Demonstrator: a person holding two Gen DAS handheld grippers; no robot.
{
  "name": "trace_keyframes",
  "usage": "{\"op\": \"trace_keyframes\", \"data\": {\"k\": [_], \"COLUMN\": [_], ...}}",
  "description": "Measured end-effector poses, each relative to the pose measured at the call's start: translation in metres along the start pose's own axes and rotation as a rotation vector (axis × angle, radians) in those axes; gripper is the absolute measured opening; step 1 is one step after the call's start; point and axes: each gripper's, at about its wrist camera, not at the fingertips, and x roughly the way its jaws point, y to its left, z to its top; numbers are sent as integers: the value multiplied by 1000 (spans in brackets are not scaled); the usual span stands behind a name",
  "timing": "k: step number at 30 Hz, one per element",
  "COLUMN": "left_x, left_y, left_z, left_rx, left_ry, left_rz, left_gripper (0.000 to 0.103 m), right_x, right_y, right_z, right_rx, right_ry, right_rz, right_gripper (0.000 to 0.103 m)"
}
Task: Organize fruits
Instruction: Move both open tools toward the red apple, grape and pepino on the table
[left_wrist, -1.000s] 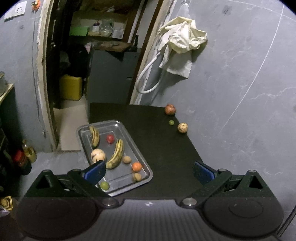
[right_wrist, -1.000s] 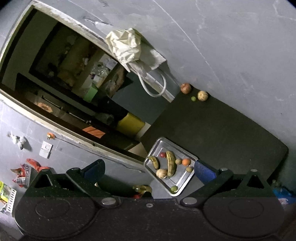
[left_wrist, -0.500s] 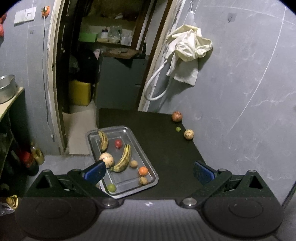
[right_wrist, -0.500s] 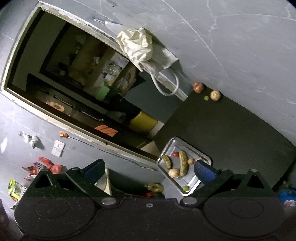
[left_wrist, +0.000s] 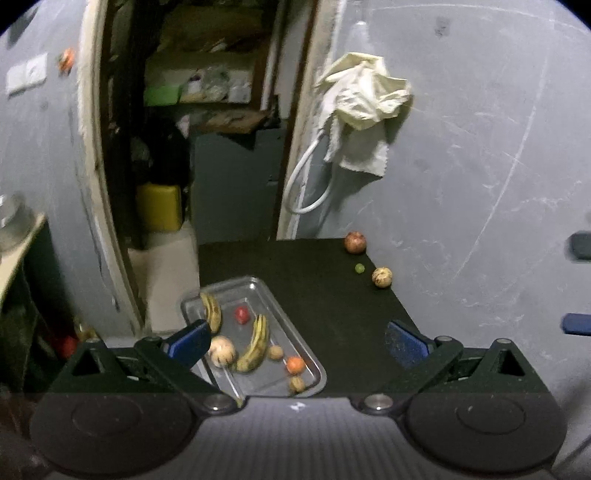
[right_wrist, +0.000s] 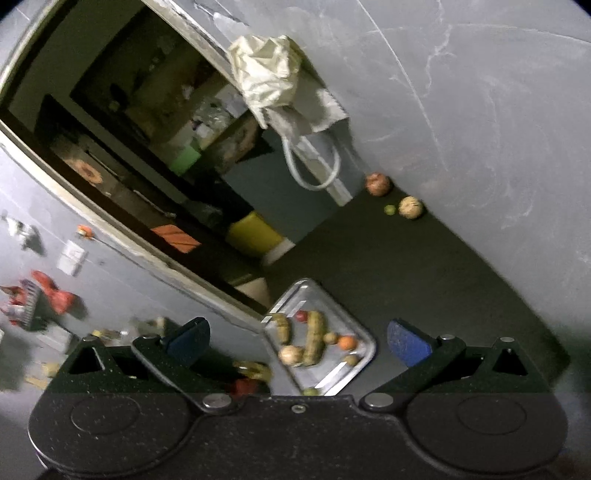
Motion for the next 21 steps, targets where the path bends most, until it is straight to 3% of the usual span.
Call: {"op": "trace_keyframes", "data": {"k": [9,16,21], "left_x": [13,64,127], "left_y": [-28,-50,-48], "left_z": [50,96,122], "left_rx": [221,521,587], "left_ry": [-40,-64,-57], "left_rz": [33,67,-23], "left_gripper": [102,102,102], "right_x": [4,26,74], "right_y": [0,18,12], "right_z": [36,77,88], "right_rx": [-37,-101,-91], "right_ry": [-100,-219,-299], "right_rz": [-37,-130,-209], "right_gripper": [102,102,102]}}
